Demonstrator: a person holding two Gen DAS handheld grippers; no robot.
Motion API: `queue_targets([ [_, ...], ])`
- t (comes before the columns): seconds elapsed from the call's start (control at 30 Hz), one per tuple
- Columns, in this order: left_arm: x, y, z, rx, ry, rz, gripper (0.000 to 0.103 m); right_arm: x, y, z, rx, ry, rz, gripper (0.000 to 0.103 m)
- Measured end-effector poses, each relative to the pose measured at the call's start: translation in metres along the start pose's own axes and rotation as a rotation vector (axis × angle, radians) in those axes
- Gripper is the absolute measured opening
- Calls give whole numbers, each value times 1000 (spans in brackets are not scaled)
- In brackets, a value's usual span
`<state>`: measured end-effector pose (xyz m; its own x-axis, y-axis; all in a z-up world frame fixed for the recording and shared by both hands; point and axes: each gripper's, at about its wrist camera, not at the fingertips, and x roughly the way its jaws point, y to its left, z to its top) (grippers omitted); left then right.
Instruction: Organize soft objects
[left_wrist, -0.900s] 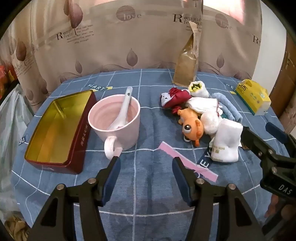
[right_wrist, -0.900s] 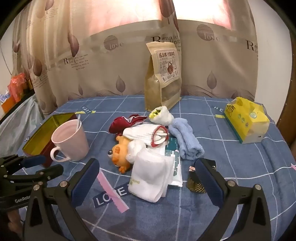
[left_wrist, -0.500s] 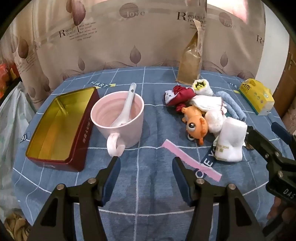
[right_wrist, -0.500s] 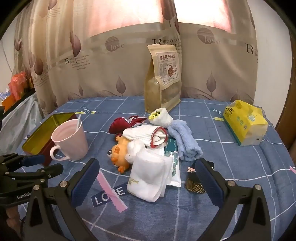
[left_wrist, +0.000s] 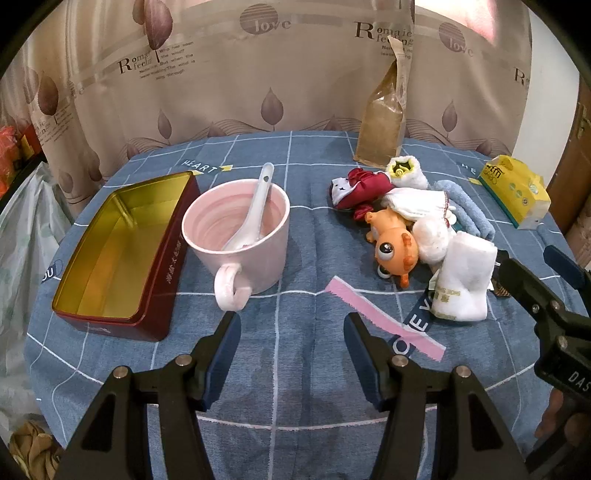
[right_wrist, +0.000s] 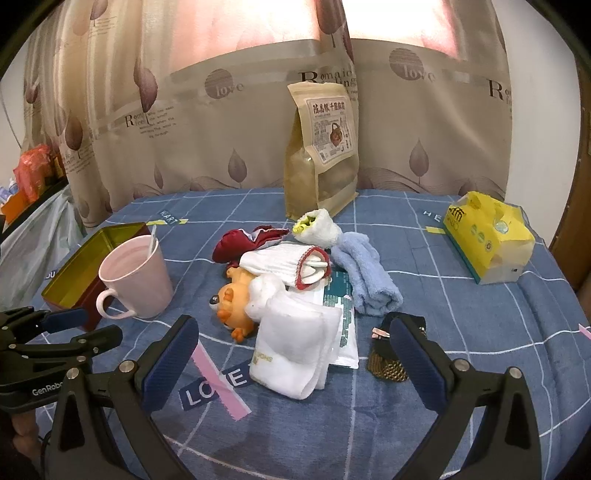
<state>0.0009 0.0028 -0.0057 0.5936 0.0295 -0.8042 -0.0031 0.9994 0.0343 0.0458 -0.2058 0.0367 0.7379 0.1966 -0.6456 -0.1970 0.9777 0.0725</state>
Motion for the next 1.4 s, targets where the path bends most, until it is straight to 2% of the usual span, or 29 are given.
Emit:
queue_targets([
  [1.4,6,4,-2,1,14,14,59,1,-5,-4,6,-3,-8,103],
])
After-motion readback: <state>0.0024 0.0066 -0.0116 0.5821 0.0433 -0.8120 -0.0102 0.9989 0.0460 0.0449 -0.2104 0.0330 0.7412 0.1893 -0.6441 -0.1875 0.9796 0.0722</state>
